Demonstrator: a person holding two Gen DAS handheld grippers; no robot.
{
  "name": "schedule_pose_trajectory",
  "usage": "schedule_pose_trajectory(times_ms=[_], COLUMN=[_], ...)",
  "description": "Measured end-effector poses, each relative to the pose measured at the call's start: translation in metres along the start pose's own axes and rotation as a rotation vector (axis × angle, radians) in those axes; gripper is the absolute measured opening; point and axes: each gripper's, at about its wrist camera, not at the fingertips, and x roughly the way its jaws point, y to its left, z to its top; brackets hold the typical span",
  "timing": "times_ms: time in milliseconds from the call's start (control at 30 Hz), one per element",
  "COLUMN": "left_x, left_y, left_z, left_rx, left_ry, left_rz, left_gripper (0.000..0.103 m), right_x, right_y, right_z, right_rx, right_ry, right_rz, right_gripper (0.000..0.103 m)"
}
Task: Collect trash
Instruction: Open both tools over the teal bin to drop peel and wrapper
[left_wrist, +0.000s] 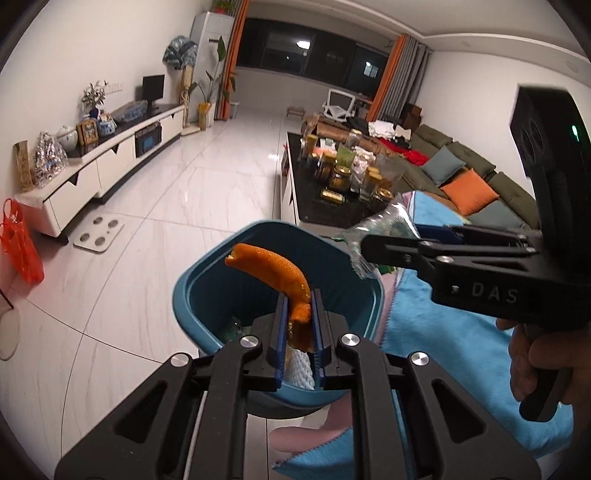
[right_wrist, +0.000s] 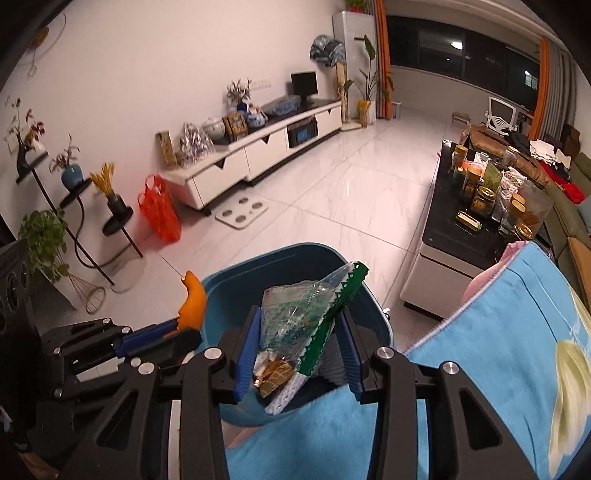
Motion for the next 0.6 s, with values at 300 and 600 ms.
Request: schedule_pose_trajectory(times_ms=[300,600], left_x=[0.068,0.101], left_y=[0.008,0.004], left_z=[-0.004,-0.012], left_rx=[-0.012,0.019], left_ry=[0.091,0.136], left_rz=[-0.012,0.027], left_gripper=[0.012,0.014], right_x=[0.047,0.074], right_y=[0.000,0.002], right_z=[0.007,0.015], right_rx=[-0.026,-0.036], right_ry=[0.118,0.191], right_rz=[-0.030,-0.045], right_gripper=[0.038,0.043])
